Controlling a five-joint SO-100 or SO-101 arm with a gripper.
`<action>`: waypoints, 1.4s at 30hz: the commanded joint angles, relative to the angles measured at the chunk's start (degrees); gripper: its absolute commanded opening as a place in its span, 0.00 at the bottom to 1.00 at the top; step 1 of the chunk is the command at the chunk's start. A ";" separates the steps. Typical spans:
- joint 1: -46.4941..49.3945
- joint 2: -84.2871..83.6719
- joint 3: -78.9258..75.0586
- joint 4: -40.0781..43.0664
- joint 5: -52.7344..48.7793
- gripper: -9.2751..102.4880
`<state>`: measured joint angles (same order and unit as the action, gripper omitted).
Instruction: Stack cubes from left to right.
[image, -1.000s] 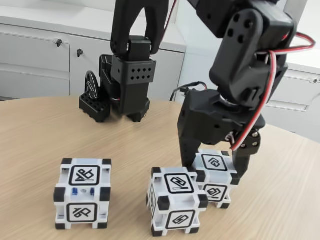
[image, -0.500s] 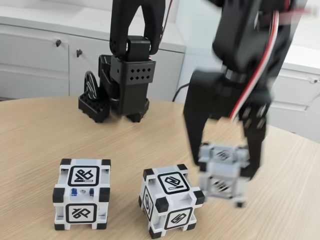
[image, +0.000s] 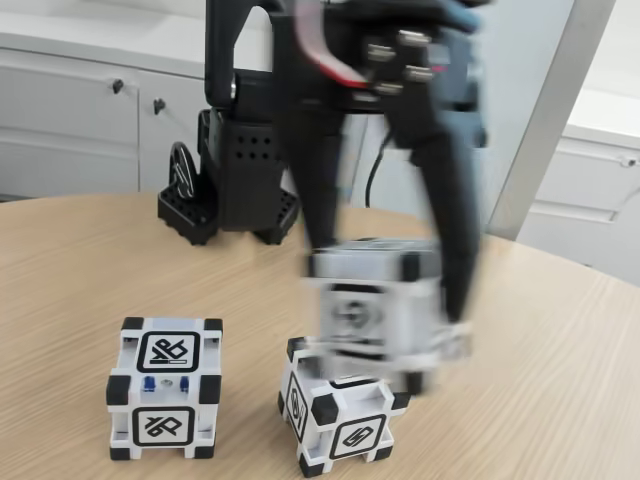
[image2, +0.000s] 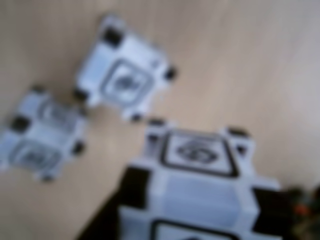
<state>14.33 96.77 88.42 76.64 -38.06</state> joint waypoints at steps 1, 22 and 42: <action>5.27 2.02 -3.08 -0.79 -2.37 0.29; 10.99 3.08 -1.85 8.70 3.96 0.28; 21.36 1.32 2.90 10.90 -0.09 0.28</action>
<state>35.07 97.03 89.91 87.98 -36.30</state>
